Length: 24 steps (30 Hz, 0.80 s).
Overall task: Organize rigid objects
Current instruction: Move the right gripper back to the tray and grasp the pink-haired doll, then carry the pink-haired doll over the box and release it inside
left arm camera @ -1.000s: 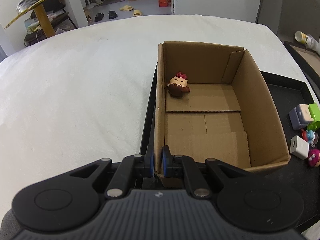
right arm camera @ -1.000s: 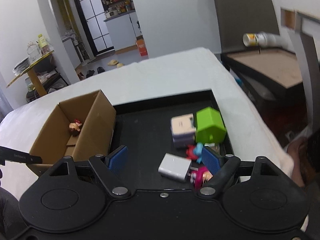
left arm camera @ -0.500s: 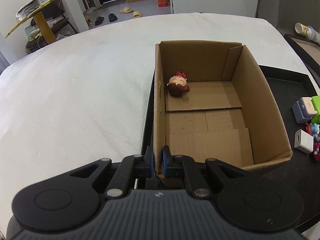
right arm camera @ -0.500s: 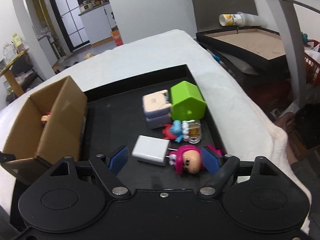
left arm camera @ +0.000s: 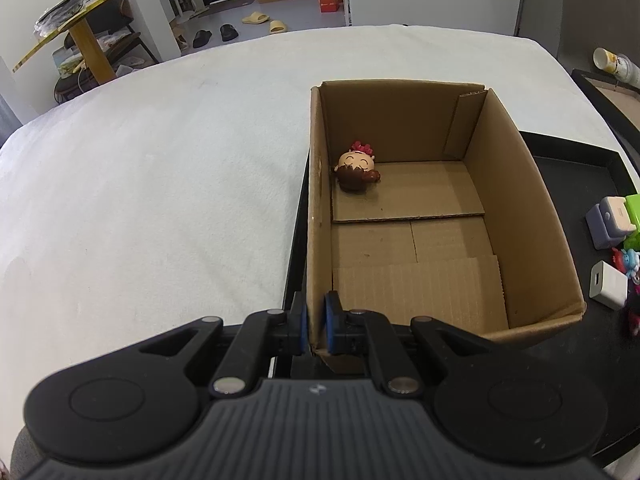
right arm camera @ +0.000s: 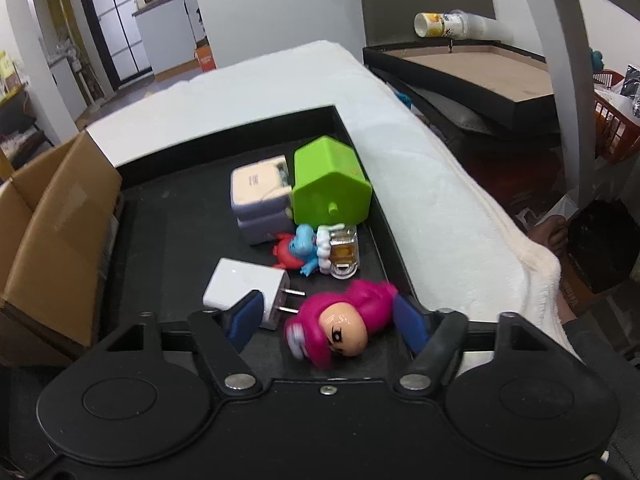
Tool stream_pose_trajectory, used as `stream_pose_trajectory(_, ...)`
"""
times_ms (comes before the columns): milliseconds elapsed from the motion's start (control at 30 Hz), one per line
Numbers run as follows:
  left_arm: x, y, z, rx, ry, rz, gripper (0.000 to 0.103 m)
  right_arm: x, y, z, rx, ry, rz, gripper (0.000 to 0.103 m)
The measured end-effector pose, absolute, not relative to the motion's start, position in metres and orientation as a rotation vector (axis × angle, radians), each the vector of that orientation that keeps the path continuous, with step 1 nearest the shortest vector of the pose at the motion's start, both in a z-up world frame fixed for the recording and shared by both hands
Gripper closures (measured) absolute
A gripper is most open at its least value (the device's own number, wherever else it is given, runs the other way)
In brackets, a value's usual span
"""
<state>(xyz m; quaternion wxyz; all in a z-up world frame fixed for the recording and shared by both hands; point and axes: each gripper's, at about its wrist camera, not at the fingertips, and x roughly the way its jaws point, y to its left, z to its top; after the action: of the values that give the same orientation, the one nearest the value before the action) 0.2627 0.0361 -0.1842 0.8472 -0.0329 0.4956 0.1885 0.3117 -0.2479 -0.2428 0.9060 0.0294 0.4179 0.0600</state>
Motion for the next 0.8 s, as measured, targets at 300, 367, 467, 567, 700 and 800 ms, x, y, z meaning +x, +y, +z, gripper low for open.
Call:
stream_pose_trajectory(300, 0.263, 0.035, -0.183, -0.076, 1.044, 0.405, 0.095, 0.301, -0.246, -0.243, 0.050, 0.878, 0.153, 0.062)
stream_pose_trajectory(367, 0.262, 0.034, -0.183, -0.078, 1.043, 0.406, 0.095, 0.300, -0.247, -0.243, 0.058, 0.886, 0.162, 0.063)
stream_pose_trajectory(467, 0.263, 0.034, -0.183, -0.080, 1.044, 0.409, 0.095, 0.297, -0.248, -0.240, 0.068, 0.887, 0.172, 0.063)
stream_pose_trajectory(567, 0.263, 0.034, -0.182, -0.086, 1.048, 0.409, 0.095, 0.297, -0.251, -0.233, 0.121, 0.898, 0.189, 0.063)
stream_pose_trajectory(700, 0.263, 0.032, -0.180, -0.087, 1.048, 0.405, 0.095, 0.296, -0.248, -0.227, 0.119, 0.888, 0.200, 0.063)
stream_pose_trajectory(800, 0.262, 0.032, -0.180, -0.093, 1.047, 0.397, 0.095, 0.295, -0.243, -0.221, 0.114, 0.882, 0.217, 0.063)
